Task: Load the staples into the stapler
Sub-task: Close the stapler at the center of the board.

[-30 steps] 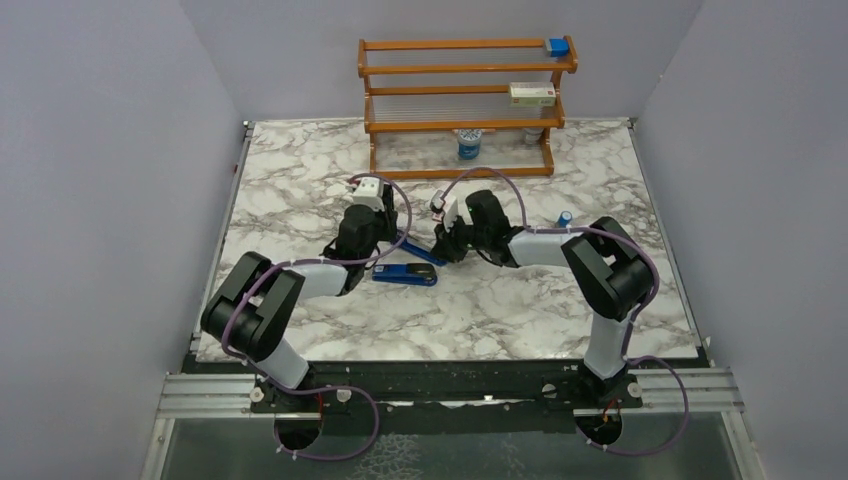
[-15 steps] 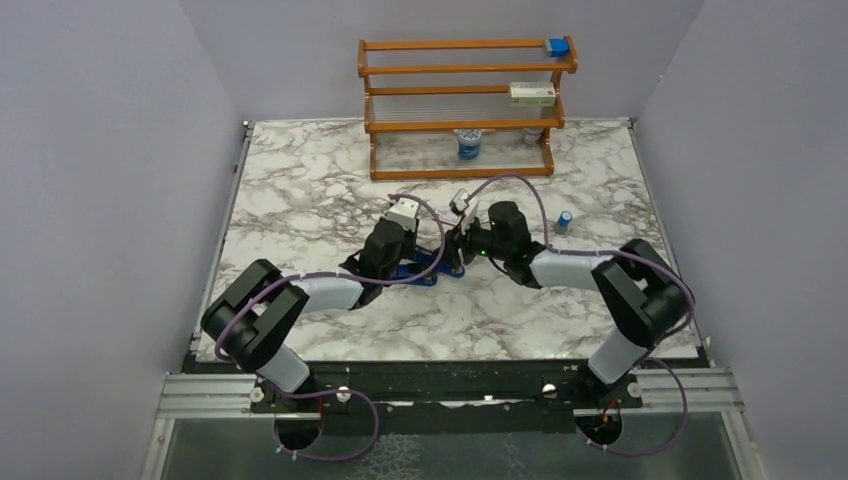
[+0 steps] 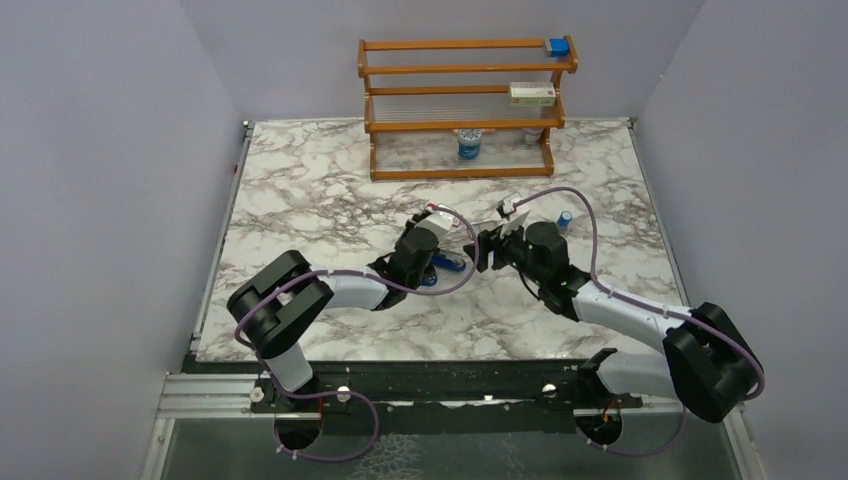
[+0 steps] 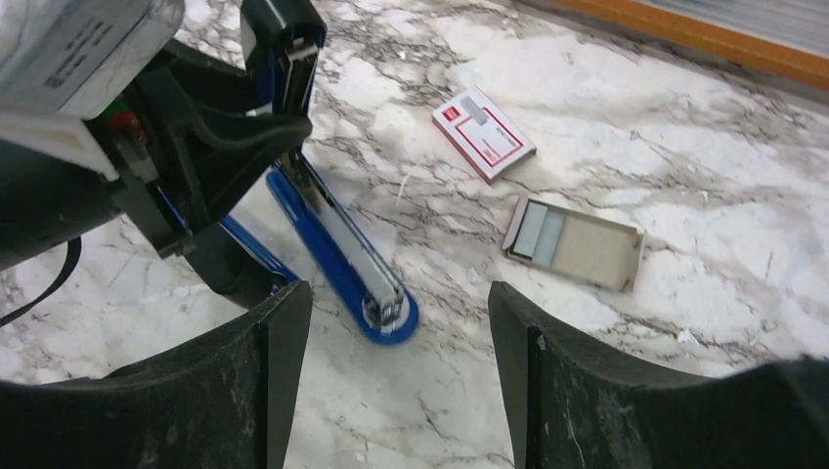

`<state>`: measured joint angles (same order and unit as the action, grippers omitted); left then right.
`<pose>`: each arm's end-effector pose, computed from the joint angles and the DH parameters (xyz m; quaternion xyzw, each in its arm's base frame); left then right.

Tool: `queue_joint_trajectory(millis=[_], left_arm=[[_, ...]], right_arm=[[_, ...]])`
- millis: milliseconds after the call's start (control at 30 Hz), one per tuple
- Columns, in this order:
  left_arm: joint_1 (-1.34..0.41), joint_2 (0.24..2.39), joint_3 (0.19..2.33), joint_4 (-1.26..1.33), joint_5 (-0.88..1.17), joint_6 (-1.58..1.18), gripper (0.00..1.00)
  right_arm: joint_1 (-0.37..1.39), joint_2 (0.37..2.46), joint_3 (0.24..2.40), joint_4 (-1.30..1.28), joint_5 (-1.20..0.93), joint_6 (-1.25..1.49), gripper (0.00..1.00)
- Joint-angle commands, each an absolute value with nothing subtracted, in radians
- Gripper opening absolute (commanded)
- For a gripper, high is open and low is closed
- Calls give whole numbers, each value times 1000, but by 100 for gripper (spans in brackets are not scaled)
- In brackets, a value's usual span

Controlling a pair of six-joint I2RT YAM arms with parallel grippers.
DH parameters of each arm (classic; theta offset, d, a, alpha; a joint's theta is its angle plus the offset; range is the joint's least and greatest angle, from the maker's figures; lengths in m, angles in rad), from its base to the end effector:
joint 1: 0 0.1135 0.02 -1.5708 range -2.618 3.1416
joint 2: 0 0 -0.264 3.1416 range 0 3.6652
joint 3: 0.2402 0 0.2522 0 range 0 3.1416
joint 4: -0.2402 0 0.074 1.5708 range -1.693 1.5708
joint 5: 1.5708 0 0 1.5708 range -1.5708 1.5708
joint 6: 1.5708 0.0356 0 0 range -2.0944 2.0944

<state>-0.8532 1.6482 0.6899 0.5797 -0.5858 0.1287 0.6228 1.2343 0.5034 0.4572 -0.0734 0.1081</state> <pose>0.2296 -0.2332 0.1725 0.2306 0.7751 0.0329 0.5873 0.2102 0.1542 0.2142 -0.2241 0.7646 0.2430 0.5533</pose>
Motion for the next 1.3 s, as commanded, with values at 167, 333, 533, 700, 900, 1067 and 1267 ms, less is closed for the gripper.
queue_joint_trajectory(millis=[167,333,533,700,900,1067,1267], left_arm=[[-814,1738,768,696,-745,318,32],[-823,1709,737,703,-703,305,42],[-856,1663,693,703,-691,278,57],[-868,1611,665,695,-681,224,66],[-824,1476,682,537,-620,55,72],[-631,1392,747,293,-400,-190,71],[-521,1316,773,108,-184,-253,71]], right_arm=[[627,1190,470,410,52,165,70],[626,1190,461,415,57,168,70],[621,1203,460,424,48,169,70],[618,1205,468,422,43,162,70],[612,1235,520,417,-106,89,74],[591,1345,645,370,-365,-12,69],[566,1545,836,234,-736,-207,64]])
